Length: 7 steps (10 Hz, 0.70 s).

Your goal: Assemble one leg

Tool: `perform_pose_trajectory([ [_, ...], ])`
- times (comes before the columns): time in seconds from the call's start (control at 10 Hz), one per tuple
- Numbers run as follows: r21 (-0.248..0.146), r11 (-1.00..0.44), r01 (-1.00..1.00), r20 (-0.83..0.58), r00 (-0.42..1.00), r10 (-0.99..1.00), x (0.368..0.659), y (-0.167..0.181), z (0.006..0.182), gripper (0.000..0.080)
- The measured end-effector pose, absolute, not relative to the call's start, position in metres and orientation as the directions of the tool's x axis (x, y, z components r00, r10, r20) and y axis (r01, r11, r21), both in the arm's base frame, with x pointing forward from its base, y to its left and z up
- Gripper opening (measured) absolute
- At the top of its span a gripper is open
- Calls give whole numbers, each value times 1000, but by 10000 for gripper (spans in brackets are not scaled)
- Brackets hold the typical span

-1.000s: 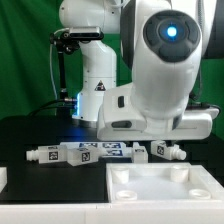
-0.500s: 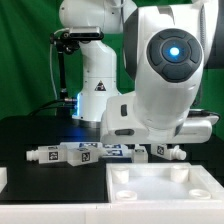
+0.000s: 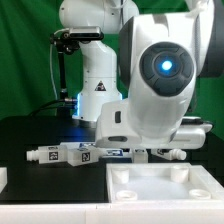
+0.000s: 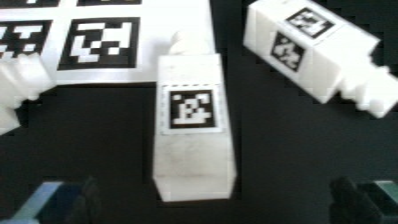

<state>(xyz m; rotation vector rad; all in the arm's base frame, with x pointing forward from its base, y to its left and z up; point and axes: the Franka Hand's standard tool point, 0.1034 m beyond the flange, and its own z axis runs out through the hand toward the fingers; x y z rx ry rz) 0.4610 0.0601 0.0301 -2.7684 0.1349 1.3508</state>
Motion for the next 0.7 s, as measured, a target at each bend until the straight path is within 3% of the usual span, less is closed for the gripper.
perform_pose_trajectory([
  [0.4,8,-993,-115,-803,592,-75,441,69,9,649],
  [0.7,9,-993,-121,-806,586,-79,437,63,6,649],
])
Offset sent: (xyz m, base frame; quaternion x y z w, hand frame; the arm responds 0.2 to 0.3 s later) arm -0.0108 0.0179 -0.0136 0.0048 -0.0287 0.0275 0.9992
